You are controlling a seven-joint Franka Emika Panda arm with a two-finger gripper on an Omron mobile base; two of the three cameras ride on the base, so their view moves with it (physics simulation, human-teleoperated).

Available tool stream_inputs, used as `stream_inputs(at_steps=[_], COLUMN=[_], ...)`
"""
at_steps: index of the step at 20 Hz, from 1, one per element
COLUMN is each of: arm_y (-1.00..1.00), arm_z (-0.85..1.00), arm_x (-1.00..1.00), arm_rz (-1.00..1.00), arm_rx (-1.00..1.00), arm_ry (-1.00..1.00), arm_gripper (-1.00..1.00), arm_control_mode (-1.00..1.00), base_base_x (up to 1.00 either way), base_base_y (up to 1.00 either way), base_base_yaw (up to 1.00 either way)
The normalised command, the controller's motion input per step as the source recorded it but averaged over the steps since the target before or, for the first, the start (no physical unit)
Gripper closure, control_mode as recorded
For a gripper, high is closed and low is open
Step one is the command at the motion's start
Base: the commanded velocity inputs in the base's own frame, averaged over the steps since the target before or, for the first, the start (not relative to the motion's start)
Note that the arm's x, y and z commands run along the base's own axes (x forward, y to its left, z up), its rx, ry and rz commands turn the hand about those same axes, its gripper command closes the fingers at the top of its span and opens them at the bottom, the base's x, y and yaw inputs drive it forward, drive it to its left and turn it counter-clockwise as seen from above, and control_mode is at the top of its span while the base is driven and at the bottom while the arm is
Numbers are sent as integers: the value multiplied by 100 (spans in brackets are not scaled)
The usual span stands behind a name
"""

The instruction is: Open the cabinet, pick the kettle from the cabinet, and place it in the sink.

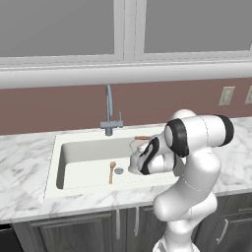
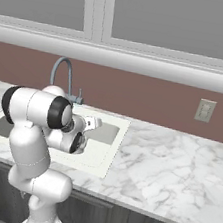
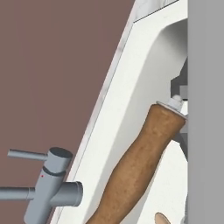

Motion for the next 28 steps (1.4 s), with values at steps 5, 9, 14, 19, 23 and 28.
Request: stream_inputs(at_steps=[5, 9, 14, 19, 23, 28], arm_y=[0, 0, 0, 0, 0, 0], arm_z=[0, -5, -11, -14, -15, -22], arm_x=[2, 7, 12, 14, 10, 1], arm_rz=[0, 0, 0, -2, -1, -1], arm_rx=[1, 0, 0, 0, 0, 0], arm_ry=[-5, -2, 0, 0, 0, 0], arm_gripper=[100, 100, 100, 100, 100, 100], arm_control_mode=[-100, -100, -100, -100, -100, -100], base_base_x=[0, 0, 0, 0, 0, 0], base_base_y=[0, 0, 0, 0, 0, 0], base_base_yaw=[0, 0, 0, 0, 0, 0])
